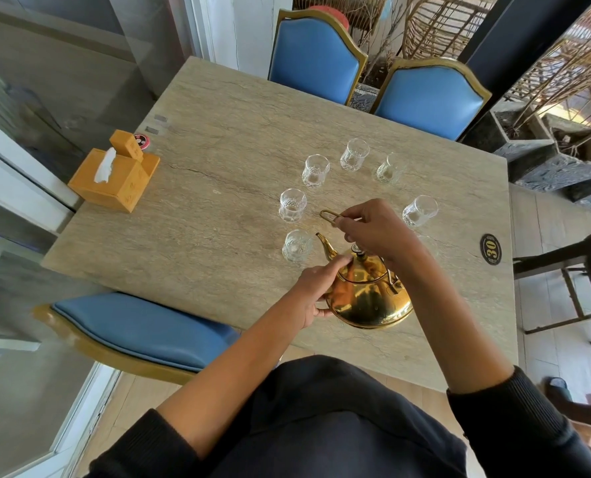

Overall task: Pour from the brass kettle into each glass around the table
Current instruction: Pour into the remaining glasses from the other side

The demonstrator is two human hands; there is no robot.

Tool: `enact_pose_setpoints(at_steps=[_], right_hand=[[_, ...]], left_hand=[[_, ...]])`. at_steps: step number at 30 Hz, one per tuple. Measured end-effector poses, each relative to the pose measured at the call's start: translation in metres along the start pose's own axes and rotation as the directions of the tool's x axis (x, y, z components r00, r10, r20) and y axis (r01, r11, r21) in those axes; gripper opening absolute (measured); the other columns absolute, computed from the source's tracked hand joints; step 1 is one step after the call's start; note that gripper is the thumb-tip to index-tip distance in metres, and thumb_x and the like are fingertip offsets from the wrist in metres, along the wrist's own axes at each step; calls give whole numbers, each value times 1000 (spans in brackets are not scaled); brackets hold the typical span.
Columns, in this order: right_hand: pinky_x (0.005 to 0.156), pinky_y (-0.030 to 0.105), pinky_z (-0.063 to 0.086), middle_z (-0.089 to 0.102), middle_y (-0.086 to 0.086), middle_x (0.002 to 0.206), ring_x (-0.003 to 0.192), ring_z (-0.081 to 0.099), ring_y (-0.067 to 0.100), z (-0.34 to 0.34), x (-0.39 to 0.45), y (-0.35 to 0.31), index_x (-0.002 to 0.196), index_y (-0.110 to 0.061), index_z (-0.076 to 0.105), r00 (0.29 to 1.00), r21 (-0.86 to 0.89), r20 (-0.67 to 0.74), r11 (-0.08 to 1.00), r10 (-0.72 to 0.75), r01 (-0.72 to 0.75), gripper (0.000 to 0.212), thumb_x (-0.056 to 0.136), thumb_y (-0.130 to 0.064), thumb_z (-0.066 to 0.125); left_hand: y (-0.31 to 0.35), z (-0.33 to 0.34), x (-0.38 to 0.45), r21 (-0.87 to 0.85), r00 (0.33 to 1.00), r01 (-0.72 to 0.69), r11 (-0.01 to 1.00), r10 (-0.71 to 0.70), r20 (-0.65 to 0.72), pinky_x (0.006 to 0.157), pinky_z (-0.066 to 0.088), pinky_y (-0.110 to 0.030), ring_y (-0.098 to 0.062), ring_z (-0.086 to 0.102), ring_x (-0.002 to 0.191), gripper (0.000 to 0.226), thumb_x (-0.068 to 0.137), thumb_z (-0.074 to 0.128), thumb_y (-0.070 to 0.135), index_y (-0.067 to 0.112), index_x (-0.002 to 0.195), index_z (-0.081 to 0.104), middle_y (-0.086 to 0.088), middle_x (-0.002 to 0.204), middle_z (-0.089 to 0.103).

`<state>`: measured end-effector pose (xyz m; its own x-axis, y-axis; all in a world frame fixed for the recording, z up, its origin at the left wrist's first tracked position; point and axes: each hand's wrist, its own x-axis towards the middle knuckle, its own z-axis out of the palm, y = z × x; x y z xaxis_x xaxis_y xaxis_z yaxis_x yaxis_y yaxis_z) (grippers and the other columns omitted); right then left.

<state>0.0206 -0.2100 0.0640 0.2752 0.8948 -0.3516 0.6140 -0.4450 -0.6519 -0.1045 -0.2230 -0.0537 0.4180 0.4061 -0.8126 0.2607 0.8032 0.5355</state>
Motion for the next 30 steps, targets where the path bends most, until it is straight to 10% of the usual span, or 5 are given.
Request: enact_pose_setpoints(at_steps=[30], right_hand=[[45,23,36,63,0,62,48,43,14,-1,1,-3,106,-3,76,1000,7,-9,1000,13,-13,24,96,-18,60]], left_hand=[[5,2,-2,-1,1000,3,1000,-3,29,106,54,-52,-25,65,110,52,90,74,66,20,112,67,-7,111,70]])
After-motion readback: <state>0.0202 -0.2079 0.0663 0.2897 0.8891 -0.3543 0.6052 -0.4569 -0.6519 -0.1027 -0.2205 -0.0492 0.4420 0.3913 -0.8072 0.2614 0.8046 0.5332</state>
